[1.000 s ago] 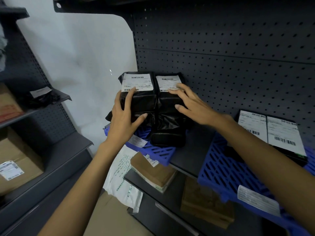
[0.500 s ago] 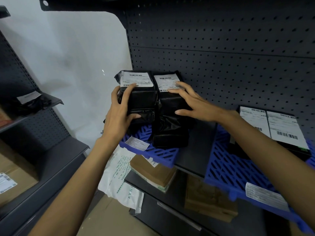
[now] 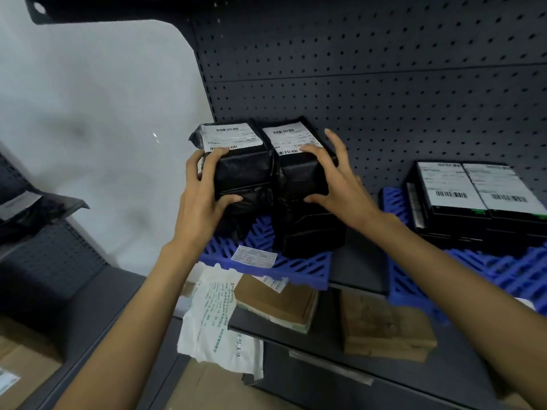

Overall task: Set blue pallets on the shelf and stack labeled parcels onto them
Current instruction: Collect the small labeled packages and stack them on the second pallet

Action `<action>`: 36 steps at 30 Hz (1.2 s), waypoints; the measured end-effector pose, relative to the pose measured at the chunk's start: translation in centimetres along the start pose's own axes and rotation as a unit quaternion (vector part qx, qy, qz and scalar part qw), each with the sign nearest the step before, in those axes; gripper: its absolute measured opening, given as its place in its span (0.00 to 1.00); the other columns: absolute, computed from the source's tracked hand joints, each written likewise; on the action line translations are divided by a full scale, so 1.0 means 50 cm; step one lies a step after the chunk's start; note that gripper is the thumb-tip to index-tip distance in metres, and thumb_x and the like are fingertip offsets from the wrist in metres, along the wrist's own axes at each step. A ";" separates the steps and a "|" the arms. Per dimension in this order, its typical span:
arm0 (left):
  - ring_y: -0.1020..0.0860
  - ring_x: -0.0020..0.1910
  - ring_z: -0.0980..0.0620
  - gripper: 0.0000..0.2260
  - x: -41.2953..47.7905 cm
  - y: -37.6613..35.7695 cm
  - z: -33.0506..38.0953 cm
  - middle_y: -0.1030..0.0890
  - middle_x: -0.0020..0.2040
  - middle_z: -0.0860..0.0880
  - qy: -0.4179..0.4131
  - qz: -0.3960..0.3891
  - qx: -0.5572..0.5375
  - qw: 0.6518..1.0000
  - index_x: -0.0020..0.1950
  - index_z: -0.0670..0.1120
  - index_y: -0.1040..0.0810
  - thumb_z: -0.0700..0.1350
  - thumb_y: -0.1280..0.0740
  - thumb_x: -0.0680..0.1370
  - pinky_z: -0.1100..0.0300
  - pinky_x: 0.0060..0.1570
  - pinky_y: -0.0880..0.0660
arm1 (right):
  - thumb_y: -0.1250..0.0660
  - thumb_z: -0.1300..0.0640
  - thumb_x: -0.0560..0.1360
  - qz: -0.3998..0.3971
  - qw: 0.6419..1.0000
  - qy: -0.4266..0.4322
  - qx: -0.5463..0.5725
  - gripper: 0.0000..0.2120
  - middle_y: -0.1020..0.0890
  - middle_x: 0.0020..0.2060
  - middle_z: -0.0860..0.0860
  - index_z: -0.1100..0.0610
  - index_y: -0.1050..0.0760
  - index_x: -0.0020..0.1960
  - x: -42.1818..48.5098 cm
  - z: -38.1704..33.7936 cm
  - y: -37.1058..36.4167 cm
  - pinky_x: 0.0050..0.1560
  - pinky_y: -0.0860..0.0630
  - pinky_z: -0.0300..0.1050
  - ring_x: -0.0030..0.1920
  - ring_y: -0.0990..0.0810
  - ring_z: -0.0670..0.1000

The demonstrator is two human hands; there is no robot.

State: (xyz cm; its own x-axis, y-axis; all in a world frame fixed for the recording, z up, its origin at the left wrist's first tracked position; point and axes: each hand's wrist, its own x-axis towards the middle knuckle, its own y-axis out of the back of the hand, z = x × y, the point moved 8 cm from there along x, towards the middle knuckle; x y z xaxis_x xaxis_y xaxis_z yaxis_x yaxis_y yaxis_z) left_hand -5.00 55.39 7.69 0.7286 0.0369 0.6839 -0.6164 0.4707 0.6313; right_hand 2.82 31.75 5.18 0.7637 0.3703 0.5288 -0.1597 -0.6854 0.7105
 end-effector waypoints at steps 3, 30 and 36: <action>0.32 0.66 0.52 0.37 0.013 0.008 -0.015 0.39 0.73 0.48 -0.018 -0.003 -0.021 1.000 0.73 0.57 0.37 0.40 0.24 0.70 0.61 0.64 0.32 | 0.20 0.60 0.66 0.037 0.999 -0.011 -0.004 0.45 0.57 0.77 0.40 0.37 0.42 0.71 -0.004 -0.014 -0.008 0.58 0.29 0.66 0.69 0.34 0.52; 0.34 0.72 0.45 0.51 -0.065 -0.068 -0.207 0.34 0.73 0.45 0.104 -0.116 -0.103 0.982 0.80 0.53 0.53 0.51 0.21 0.68 0.45 0.69 0.32 | 0.16 0.54 0.58 -0.038 0.999 0.013 -0.028 0.66 0.66 0.76 0.36 0.33 0.60 0.77 -0.077 -0.044 -0.041 0.39 0.23 0.47 0.59 0.22 0.59; 0.28 0.68 0.41 0.46 -0.083 -0.077 -0.192 0.27 0.70 0.45 0.110 -0.106 -0.094 0.984 0.79 0.51 0.49 0.51 0.23 0.70 0.45 0.63 0.28 | 0.17 0.53 0.61 0.006 0.999 -0.032 -0.033 0.64 0.61 0.78 0.40 0.31 0.62 0.76 -0.069 -0.048 -0.062 0.45 0.26 0.52 0.60 0.23 0.58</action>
State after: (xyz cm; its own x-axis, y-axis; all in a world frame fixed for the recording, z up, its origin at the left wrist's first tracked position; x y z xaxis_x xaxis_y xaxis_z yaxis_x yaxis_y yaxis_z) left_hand -2.81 61.87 -1.08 0.8947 0.1003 0.4353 -0.3926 0.6416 0.6589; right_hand -0.83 34.09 2.27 0.7997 0.3193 0.5085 -0.2093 -0.6454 0.7346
